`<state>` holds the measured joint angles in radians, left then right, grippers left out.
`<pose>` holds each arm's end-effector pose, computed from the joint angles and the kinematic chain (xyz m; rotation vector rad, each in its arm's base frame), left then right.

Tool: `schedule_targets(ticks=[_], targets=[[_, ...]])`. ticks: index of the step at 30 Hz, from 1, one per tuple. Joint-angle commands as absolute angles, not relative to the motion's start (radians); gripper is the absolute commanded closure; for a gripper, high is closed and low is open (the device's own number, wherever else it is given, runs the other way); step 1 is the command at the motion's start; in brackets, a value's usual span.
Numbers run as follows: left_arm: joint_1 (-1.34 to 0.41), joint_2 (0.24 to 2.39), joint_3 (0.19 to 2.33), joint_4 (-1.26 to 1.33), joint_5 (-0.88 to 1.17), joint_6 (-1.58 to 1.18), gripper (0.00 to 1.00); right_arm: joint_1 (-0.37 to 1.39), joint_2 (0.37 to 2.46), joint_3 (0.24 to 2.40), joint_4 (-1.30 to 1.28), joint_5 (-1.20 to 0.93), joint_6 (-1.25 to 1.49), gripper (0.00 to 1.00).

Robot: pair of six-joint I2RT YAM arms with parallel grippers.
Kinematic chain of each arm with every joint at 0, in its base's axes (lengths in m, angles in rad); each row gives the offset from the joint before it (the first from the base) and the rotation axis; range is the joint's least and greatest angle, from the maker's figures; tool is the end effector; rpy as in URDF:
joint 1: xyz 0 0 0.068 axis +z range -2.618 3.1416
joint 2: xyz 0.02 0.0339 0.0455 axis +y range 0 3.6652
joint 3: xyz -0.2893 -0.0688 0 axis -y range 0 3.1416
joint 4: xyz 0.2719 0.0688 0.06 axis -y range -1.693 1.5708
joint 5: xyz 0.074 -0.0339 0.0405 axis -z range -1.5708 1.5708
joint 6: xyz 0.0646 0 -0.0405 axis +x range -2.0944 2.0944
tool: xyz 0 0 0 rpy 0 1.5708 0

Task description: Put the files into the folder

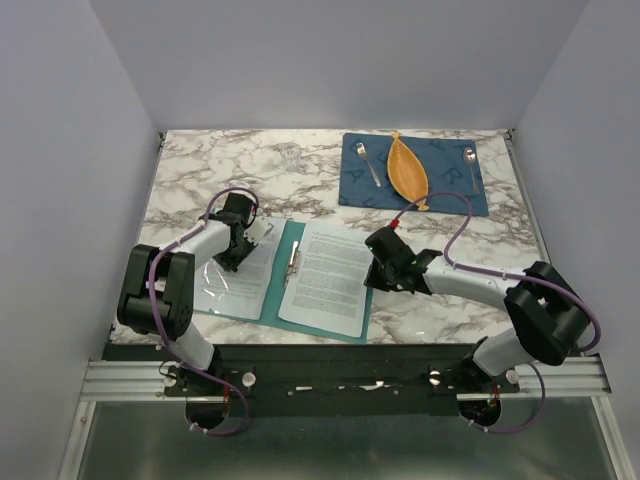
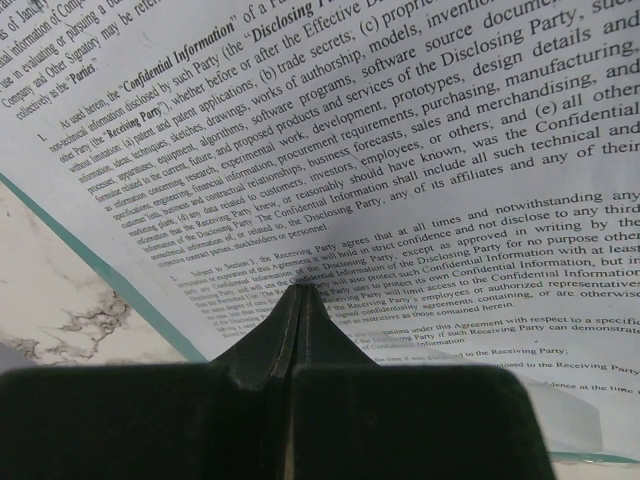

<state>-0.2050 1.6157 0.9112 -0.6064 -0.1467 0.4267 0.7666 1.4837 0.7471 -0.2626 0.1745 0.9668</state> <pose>0.3098 -0.0548 0.1389 0.8710 2.7547 0.2528 0.2318 0.2077 0.1478 0.3274 2.5886 0.4365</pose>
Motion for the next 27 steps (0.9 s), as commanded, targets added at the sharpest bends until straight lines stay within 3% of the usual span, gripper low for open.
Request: schedule_targets(ticks=[1,6,7,13,23,27], targets=[[-0.206,1.6,0.891,-0.607,-0.166,0.442,1.0,0.773,1.502,0.779,-0.27,0.167,0.93,0.86],[-0.206,1.6,0.894,-0.611,-0.167,0.446,1.0,0.773,1.506,0.778,-0.278,0.149,0.92,0.72],[-0.206,1.601,0.894,-0.611,-0.166,0.445,1.0,0.773,1.506,0.778,-0.282,0.147,0.919,0.65],[-0.206,1.597,0.896,-0.614,-0.166,0.446,1.0,0.773,1.468,0.776,-0.322,0.123,0.913,0.52],[-0.206,1.597,0.9,-0.615,-0.172,0.451,1.0,0.773,1.317,0.801,-0.465,0.029,0.858,0.49],[-0.206,1.595,0.899,-0.615,-0.181,0.454,1.0,0.773,1.235,0.796,-0.335,-0.118,0.804,0.5]])
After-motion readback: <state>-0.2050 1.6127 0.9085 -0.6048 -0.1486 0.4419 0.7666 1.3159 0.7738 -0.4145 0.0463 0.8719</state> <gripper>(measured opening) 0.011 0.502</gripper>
